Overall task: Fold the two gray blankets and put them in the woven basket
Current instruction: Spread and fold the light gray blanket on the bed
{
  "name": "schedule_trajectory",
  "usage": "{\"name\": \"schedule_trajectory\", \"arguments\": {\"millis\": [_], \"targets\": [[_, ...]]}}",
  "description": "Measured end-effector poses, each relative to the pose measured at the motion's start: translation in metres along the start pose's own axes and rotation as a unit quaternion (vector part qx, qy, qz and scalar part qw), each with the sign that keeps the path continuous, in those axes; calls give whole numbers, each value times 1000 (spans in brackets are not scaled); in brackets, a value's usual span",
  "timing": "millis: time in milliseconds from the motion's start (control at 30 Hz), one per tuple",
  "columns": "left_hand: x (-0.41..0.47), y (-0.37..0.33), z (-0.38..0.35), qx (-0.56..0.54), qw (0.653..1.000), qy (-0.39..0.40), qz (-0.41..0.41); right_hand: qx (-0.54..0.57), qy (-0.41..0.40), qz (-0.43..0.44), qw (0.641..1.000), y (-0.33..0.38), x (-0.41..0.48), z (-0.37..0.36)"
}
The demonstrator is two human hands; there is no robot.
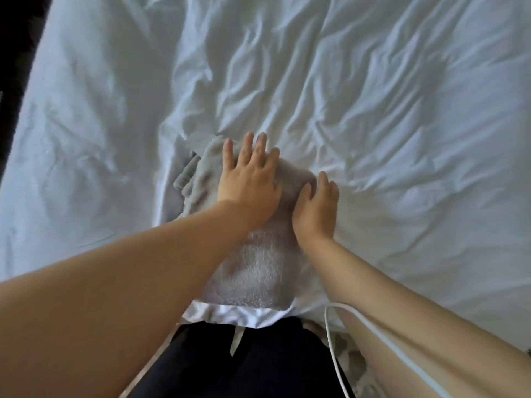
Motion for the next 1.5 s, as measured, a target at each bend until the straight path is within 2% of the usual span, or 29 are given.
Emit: {"name": "schedule_trajectory", "arguments": {"millis": [133, 333, 500, 800, 933, 1100, 1300, 1500], "targets": [[5, 41, -22, -24, 1000, 10, 16, 24, -16, 27, 999, 0, -4, -26], [8, 69, -32, -125, 987, -86, -47, -21, -133, 69, 988, -4, 1, -49], [11, 73, -50, -117, 986, -112, -44, -53, -178, 121, 975, -4, 6, -60], [22, 80, -73, -97, 983, -148, -45, -141, -188, 95, 967, -10, 18, -81], [24, 85, -83, -99, 975, -188, -66, -165, -243, 84, 952, -9, 19, -96], [35, 87, -100, -82, 972, -205, -83, -118, -305, 88, 941, -20, 27, -111], [31, 85, -94, -75, 974, -202, -75, -89, -307, 102, 942, -8, 13, -93], [26, 86, -86, -73, 977, -191, -59, -101, -216, 133, 962, -8, -9, -86]]}}
Point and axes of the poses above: each hand's wrist, its own x-axis towards the middle knuckle, its own z-axis out of the back of the hand, y = z × x, the point moved 10 cm from there along x, towards the middle knuckle, and after that the axes turned 1 degree about -z, right-handed, at the moved point
